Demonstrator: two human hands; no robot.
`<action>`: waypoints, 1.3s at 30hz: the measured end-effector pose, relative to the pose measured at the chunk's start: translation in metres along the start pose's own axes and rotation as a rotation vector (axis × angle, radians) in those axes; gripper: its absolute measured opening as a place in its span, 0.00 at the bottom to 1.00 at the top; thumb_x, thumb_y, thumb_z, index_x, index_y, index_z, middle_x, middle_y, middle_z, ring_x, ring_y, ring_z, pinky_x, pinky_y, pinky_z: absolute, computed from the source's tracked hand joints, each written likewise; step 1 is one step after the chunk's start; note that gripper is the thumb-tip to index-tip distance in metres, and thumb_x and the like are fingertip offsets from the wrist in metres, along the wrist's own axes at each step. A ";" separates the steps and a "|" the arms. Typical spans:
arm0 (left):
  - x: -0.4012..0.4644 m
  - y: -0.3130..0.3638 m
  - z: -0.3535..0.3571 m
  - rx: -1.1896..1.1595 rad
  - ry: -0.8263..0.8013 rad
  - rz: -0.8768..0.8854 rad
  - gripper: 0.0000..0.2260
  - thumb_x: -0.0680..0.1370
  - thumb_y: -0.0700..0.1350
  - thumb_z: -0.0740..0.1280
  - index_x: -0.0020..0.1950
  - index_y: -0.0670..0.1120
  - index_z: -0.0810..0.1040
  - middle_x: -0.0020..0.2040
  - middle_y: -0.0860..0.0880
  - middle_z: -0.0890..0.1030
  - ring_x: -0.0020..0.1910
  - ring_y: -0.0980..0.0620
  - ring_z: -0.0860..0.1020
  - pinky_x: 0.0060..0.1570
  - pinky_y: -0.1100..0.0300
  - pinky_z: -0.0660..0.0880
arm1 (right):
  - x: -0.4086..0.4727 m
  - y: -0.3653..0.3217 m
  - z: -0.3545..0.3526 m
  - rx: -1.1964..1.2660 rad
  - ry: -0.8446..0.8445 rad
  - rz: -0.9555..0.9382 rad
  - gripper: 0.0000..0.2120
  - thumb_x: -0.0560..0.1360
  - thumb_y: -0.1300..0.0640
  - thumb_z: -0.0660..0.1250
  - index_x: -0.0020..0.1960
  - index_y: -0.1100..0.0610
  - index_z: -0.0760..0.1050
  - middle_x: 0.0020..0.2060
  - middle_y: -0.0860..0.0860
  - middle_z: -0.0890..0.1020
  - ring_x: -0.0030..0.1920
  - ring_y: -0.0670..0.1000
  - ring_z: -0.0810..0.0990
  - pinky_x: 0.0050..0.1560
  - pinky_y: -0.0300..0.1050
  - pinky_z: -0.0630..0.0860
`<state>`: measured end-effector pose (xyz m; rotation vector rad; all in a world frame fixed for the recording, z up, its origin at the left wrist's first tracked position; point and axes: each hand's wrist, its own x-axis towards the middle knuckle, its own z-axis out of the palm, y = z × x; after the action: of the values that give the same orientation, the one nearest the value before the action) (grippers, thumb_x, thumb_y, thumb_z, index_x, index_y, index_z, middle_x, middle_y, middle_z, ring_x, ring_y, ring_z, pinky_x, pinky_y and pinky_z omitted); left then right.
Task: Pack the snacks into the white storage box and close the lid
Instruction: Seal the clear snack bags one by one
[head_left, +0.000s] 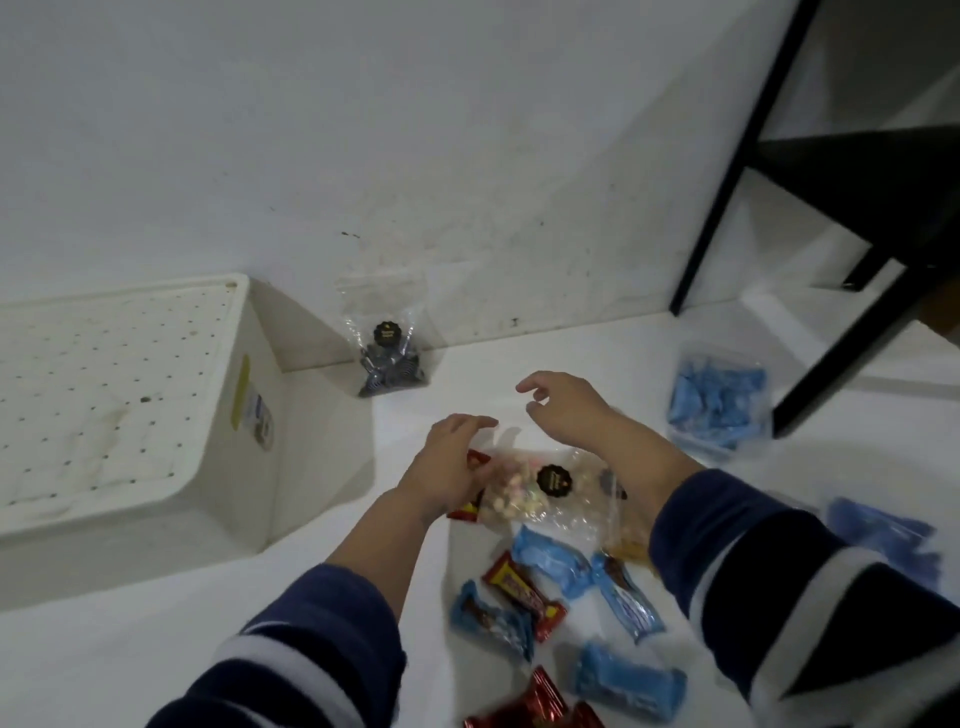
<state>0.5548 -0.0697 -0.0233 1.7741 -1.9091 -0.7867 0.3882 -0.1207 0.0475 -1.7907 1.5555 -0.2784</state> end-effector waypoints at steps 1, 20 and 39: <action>-0.003 0.007 0.003 0.001 -0.061 0.007 0.28 0.73 0.53 0.72 0.71 0.54 0.67 0.69 0.52 0.67 0.71 0.51 0.63 0.64 0.64 0.62 | -0.011 0.006 -0.005 -0.028 0.011 0.023 0.16 0.79 0.59 0.59 0.66 0.51 0.72 0.66 0.53 0.74 0.57 0.51 0.75 0.50 0.38 0.68; -0.016 0.024 0.020 0.179 -0.189 0.014 0.38 0.72 0.45 0.71 0.76 0.57 0.55 0.64 0.47 0.69 0.63 0.47 0.70 0.63 0.57 0.69 | -0.082 0.042 0.018 0.193 0.283 0.310 0.22 0.73 0.72 0.58 0.58 0.50 0.74 0.50 0.54 0.80 0.41 0.52 0.77 0.31 0.40 0.71; -0.133 -0.006 0.025 0.001 0.300 -0.351 0.41 0.72 0.56 0.70 0.77 0.56 0.47 0.65 0.45 0.64 0.53 0.46 0.78 0.50 0.54 0.80 | -0.071 -0.036 0.044 -0.111 0.027 -0.056 0.14 0.74 0.61 0.68 0.60 0.56 0.79 0.60 0.53 0.79 0.59 0.52 0.78 0.53 0.39 0.74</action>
<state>0.5565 0.0653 -0.0357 2.1237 -1.4285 -0.5872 0.4249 -0.0383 0.0602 -1.9251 1.5682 -0.2479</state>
